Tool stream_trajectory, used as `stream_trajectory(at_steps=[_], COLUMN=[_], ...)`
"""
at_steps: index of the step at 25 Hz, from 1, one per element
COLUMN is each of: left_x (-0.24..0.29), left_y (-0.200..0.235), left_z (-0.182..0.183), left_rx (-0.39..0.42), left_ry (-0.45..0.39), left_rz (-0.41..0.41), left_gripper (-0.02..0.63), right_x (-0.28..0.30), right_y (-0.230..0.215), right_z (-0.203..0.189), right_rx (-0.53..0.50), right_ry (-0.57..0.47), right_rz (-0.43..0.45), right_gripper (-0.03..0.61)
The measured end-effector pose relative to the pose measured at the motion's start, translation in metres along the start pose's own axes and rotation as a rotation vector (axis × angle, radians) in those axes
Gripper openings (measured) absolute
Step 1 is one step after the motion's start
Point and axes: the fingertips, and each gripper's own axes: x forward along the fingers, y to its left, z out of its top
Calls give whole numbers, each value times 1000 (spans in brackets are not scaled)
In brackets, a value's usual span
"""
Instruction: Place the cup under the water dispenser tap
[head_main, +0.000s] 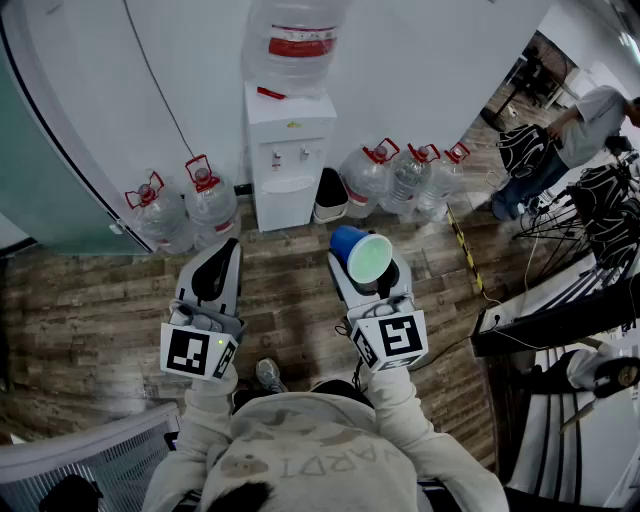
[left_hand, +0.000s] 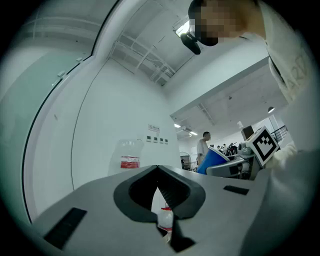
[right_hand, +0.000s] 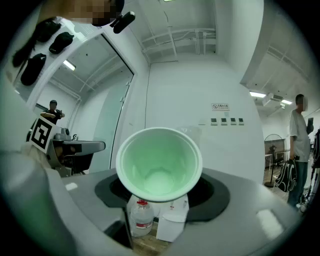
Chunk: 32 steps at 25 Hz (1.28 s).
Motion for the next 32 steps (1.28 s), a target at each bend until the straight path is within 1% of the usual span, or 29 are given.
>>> stream_trajectory(at_steps=[7, 14, 21, 25, 32], left_x=[3, 9, 15, 17, 37], left_y=[11, 36, 60, 65, 82], left_z=[-2, -9, -18, -21, -32], left_rx=[-6, -13, -14, -19, -32], left_ry=[3, 3, 2, -5, -2], left_rz=[-5, -15, -53, -66, -73], left_gripper=[5, 5, 5, 5, 5], right_x=[10, 31, 53, 59, 86], right_y=[4, 12, 26, 32, 23], right_z=[-1, -7, -15, -20, -30], right_rx=[5, 10, 16, 8, 22], right_ry=[2, 1, 5, 17, 23], right_rz=[-10, -20, -40, -37, -42], right_gripper=[302, 302, 303, 303, 304])
